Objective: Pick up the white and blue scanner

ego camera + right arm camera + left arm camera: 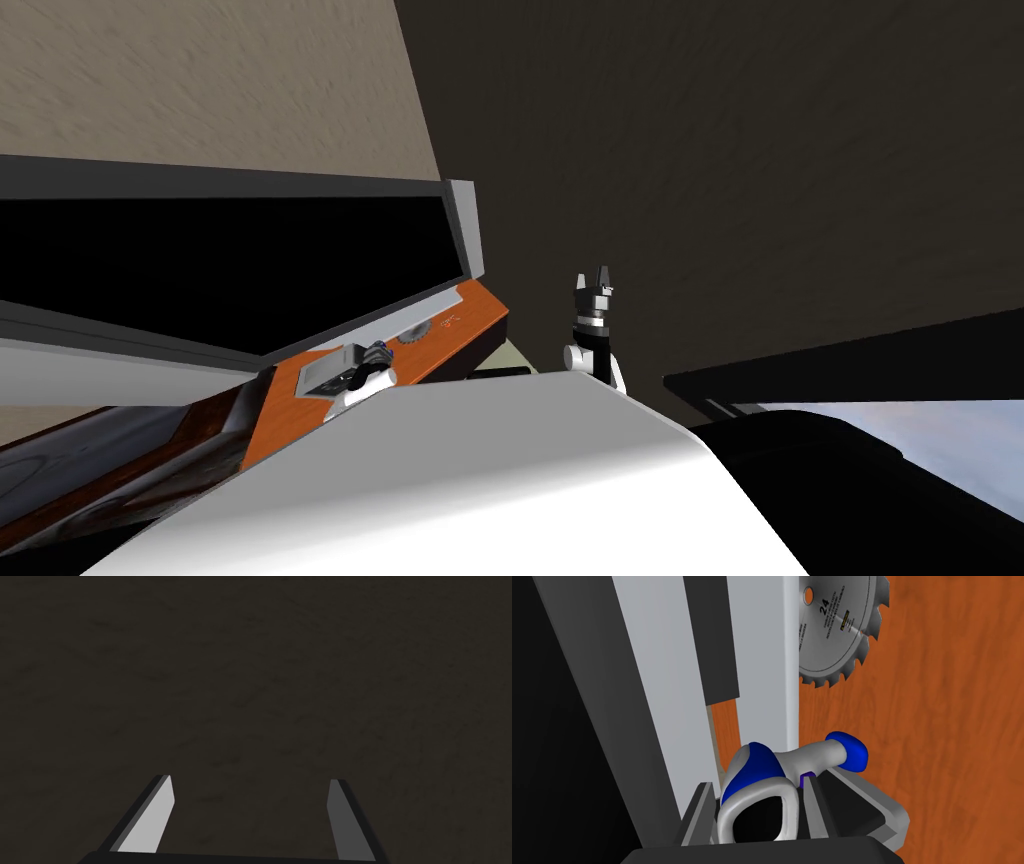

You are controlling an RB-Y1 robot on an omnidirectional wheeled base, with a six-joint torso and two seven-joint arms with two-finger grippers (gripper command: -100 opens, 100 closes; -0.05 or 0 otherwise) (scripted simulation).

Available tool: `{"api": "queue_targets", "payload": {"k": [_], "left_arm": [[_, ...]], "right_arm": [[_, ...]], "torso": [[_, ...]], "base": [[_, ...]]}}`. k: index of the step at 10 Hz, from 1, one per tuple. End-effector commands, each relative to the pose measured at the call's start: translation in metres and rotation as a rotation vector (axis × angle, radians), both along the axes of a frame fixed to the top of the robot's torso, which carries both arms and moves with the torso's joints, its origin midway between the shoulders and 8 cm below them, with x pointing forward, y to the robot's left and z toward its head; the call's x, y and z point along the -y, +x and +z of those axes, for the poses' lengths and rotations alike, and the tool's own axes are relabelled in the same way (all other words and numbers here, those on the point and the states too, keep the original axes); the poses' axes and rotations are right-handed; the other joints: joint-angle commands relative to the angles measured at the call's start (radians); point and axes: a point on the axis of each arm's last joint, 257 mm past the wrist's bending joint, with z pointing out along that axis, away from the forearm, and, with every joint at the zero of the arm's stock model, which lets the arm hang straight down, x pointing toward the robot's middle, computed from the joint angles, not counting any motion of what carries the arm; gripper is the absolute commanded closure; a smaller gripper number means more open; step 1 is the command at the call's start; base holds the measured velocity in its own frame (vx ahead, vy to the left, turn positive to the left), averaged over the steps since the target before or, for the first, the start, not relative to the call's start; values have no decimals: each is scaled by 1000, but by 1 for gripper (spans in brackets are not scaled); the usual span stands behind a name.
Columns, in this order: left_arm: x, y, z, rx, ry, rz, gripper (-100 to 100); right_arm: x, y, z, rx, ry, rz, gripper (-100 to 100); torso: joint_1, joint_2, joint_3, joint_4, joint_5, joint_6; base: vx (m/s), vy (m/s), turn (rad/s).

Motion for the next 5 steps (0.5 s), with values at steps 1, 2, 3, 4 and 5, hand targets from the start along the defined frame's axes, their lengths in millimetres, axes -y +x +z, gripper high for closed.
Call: {"api": "queue_targets", "payload": {"k": [1, 2, 3, 4, 5], "left_arm": [[10, 1, 0, -1, -6, -30, 100], [17, 2, 0, -1, -10, -49, 100], [25, 2, 0, -1, -16, -68, 100], [20, 2, 0, -2, -10, -56, 100], [21, 2, -1, -1, -13, -57, 0]], "right_arm": [[0, 0, 0, 0, 0, 0, 0], [0, 0, 0, 0, 0, 0, 0], [0, 0, 0, 0, 0, 0, 0], [0, 0, 0, 0, 0, 0, 0], [0, 0, 0, 0, 0, 0, 0]], "torso": [[0, 0, 0, 0, 0, 0], [0, 0, 0, 0, 0, 0], [1, 0, 0, 0, 0, 0], [1, 0, 0, 0, 1, 0], [2, 2, 1, 0, 0, 1]], "base": [[87, -32, 194], [76, -24, 189], [73, -25, 161], [30, -15, 37], [0, 0, 0]]}}
